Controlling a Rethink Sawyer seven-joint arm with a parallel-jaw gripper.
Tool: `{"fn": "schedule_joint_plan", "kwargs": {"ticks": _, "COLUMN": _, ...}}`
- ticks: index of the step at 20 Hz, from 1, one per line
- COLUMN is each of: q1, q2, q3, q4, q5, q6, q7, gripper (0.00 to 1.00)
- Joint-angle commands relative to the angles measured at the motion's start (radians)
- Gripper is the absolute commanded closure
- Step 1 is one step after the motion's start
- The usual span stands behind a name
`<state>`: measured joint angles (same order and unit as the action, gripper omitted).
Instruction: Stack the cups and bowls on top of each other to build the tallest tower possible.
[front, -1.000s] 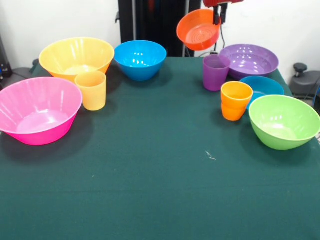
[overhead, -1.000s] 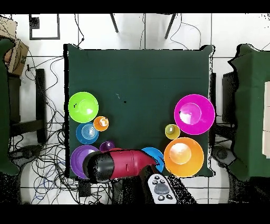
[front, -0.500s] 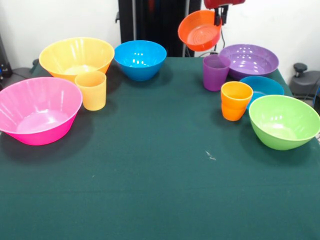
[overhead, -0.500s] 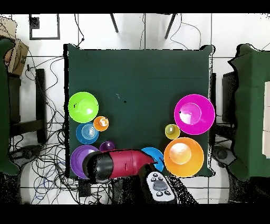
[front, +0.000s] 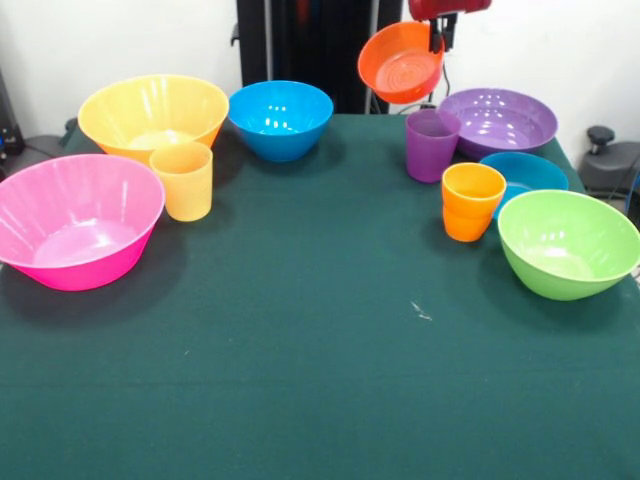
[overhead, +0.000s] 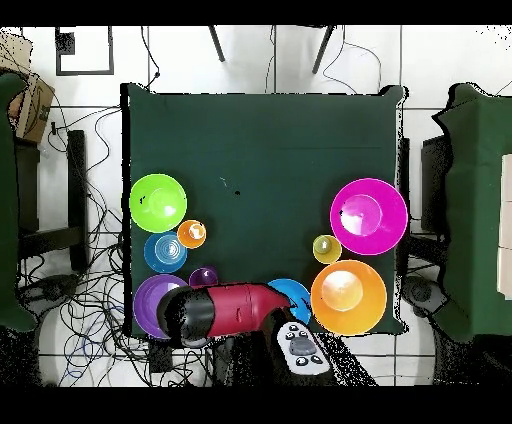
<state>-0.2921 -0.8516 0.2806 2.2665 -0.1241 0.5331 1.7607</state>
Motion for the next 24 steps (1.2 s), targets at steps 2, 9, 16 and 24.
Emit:
{"fn": "schedule_joint_plan", "kwargs": {"ticks": 2, "q1": 0.013, "q2": 0.054, "q3": 0.06, "q4": -0.057, "q5": 0.009, "q6": -0.072, "q7": 0.082, "gripper": 1.0}}
{"fn": "schedule_joint_plan", "kwargs": {"ticks": 9, "q1": 0.001, "q2": 0.061, "q3": 0.07, "q4": -0.039, "q5": 0.004, "q6": -0.109, "q7": 0.077, "gripper": 1.0}}
{"fn": "schedule_joint_plan", "kwargs": {"ticks": 16, "q1": 0.0, "q2": 0.069, "q3": 0.072, "q4": -0.044, "q5": 0.0, "q6": -0.116, "q7": 0.073, "gripper": 1.0}}
{"fn": "schedule_joint_plan", "kwargs": {"ticks": 24, "q1": -0.012, "q2": 0.072, "q3": 0.084, "q4": -0.046, "q5": 0.002, "q6": -0.115, "q7": 0.063, "gripper": 1.0}}
